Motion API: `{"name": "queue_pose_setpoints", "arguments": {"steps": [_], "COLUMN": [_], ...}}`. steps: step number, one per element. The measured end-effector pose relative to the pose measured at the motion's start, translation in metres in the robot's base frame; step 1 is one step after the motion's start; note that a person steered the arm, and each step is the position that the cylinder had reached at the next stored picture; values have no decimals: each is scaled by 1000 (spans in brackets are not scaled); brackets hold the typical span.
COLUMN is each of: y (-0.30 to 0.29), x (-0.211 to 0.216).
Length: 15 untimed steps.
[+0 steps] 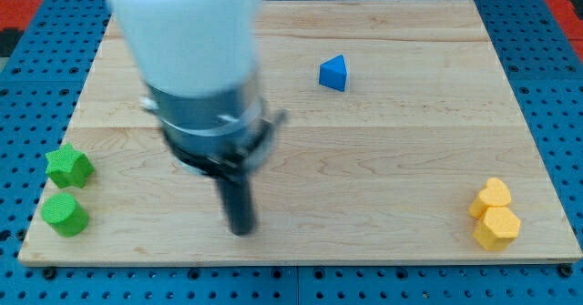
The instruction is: Push yellow heart towards red circle and a bit down
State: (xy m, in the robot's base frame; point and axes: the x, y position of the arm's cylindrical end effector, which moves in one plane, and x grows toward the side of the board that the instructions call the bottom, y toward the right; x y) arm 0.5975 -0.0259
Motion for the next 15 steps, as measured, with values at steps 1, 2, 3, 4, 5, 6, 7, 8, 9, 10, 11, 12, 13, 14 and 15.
{"name": "queue_pose_setpoints", "arguments": {"steps": [1, 2, 3, 4, 5, 6, 7, 8, 9, 10, 11, 12, 13, 14, 15], "y": [53, 104, 188, 264, 300, 287, 265, 234, 213, 197, 156, 182, 164, 110, 91], "x": [21, 21, 21, 21, 13, -16, -47, -80, -82, -77, -86, -93, -102, -97, -97]}}
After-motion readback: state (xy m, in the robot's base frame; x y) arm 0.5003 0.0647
